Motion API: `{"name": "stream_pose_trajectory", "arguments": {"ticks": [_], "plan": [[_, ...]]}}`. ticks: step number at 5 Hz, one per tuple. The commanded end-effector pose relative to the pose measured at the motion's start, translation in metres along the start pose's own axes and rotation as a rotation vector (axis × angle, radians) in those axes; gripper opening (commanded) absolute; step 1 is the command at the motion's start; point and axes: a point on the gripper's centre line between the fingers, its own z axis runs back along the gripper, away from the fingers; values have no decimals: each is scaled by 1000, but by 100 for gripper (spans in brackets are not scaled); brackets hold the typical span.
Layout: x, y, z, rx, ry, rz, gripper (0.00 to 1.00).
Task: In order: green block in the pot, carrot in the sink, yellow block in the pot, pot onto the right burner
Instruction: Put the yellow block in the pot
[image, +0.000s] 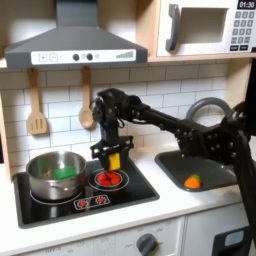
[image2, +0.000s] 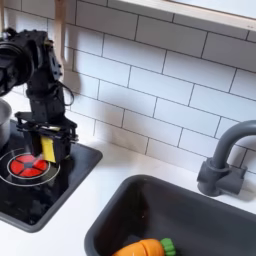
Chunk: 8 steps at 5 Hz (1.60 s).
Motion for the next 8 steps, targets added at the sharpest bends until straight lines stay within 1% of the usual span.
{"name": "stream_pose_trajectory", "arguments": {"ticks": [1,2,4,5,6,7,8], "plan": [[-14,11,44,-5,-113,62,0],[-22,17,56,-5,-129,94,0],[-37,45,68,-2,-151,181,0],[-39,62,66,-14,-135,228,0],[-40,72,69,-16,-134,253,0],[-36,88,63,-30,-120,283,0],[-28,96,60,-37,-112,293,0]]}}
